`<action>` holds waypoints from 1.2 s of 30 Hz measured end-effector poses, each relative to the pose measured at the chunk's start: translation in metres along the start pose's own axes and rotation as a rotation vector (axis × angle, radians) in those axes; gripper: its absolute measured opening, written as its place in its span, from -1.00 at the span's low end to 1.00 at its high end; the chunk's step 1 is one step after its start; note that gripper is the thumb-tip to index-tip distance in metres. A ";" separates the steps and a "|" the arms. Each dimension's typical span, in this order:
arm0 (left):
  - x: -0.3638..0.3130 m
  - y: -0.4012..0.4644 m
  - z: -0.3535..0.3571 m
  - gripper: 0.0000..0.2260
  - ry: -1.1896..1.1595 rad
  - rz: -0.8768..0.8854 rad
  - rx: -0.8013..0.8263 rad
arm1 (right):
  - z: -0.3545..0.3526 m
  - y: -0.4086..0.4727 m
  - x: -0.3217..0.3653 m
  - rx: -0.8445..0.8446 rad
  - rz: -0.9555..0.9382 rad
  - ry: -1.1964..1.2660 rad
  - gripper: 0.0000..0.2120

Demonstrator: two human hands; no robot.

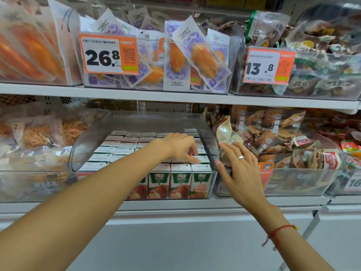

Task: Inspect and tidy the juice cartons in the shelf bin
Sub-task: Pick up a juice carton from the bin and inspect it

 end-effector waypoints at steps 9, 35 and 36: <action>-0.013 0.006 0.000 -0.67 0.198 0.096 0.111 | -0.001 0.000 0.001 0.009 0.006 -0.003 -0.56; -0.009 -0.155 -0.026 -0.69 -1.283 -0.711 -0.340 | 0.005 -0.023 0.082 0.466 0.713 0.864 -0.75; -0.013 -0.164 -0.022 -0.68 -1.302 -0.727 -0.319 | 0.010 -0.029 0.089 0.555 0.756 0.919 -0.72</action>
Point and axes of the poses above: each hand's wrist, its own y-axis towards the middle knuckle, its own z-axis out of the palm, x = y × z, the point moved 7 cm from there along y, towards the middle knuckle, and after that the axes turned 9 degrees about -x, right-handed, at the moved point
